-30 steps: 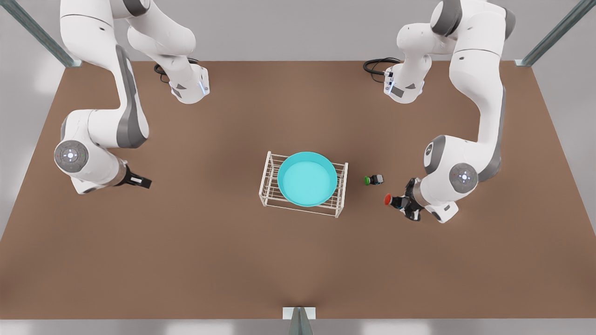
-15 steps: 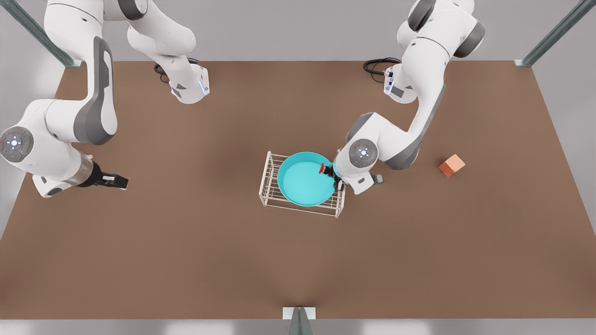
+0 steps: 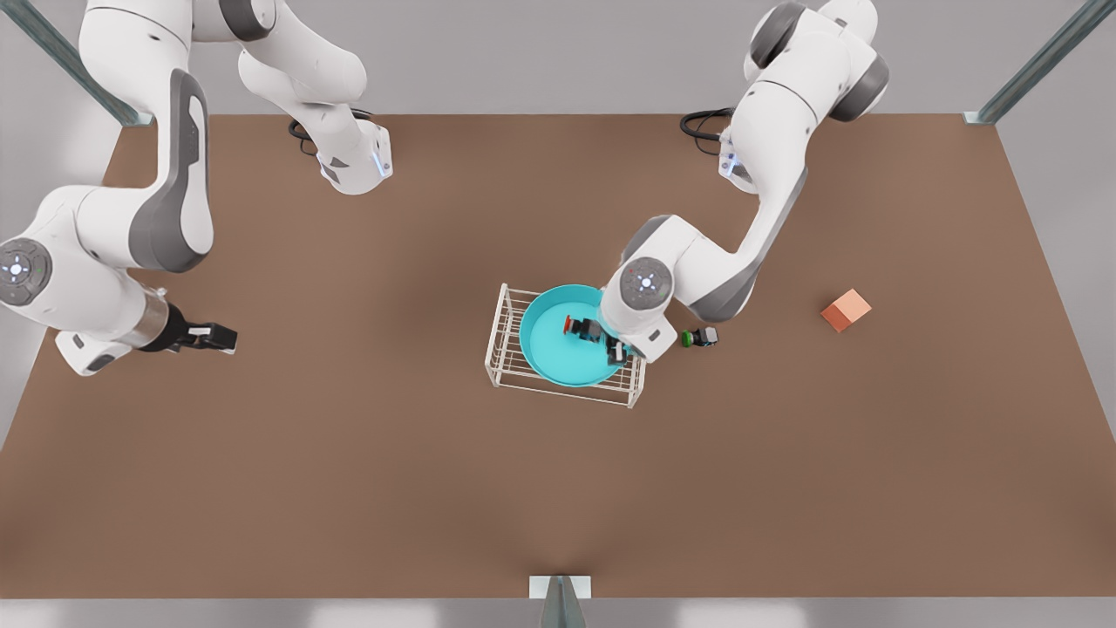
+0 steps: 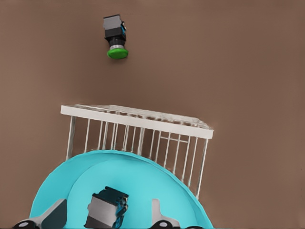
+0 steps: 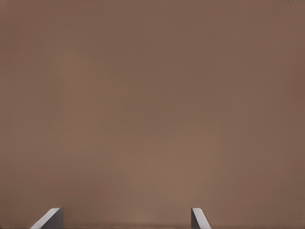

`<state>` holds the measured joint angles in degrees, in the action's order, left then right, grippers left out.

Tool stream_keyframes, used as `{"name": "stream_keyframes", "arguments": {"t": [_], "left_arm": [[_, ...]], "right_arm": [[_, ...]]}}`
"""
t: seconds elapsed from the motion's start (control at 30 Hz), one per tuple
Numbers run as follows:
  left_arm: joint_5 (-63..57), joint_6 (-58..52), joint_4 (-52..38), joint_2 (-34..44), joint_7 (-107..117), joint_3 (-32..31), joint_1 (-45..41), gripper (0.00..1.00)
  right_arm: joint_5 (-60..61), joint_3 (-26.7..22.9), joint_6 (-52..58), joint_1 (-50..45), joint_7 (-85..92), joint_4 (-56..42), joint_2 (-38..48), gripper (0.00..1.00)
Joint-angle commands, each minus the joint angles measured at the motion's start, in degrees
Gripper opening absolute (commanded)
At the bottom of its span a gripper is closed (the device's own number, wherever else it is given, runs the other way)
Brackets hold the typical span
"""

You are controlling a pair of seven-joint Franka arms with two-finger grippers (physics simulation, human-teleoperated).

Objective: Place the plate on the shelf with right arm and place the red button switch in the plate with left arm

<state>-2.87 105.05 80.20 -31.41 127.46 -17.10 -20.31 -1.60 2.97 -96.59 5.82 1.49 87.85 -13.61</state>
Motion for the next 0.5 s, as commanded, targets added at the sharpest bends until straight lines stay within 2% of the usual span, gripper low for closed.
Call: {"name": "stream_keyframes", "arguments": {"t": [0.0,0.1,0.13,0.23,0.3,0.33,0.47], "left_arm": [[-5.22,-4.07,0.04,2.05,-9.75,0.13,4.75,1.0],[-7.85,-4.6,-0.22,2.84,-56.42,0.31,15.22,1.0],[-14.88,-4.6,-0.22,2.84,-65.74,0.22,15.39,1.0],[-14.63,-6.53,-0.22,3.98,-94.75,0.22,21.81,1.0],[-11.37,-6.53,-0.31,4.78,-104.16,0.13,26.46,1.0],[-8.21,-6.35,-0.75,4.69,-104.52,0.13,27.17,1.0],[-8.12,-6.44,-2.68,4.34,-104.52,-0.13,27.96,1.0]], "right_arm": [[-0.24,0.02,0.18,-0.02,5.28,-0.04,-0.1,1.0],[-0.07,0.02,0.09,-0.02,5.36,-0.04,-0.1,1.0],[-0.16,0.02,0.09,-0.02,5.1,-0.04,-0.1,1.0],[-0.16,0.02,0.09,-0.02,5.19,-0.04,-0.1,1.0],[-0.42,0.11,0.09,-0.11,4.92,-0.04,-0.45,1.0],[-0.42,0.11,0.09,-0.11,4.92,-0.04,-0.62,1.0],[-0.42,0.19,0.09,-0.28,4.84,-0.04,-1.15,1.0]]}}
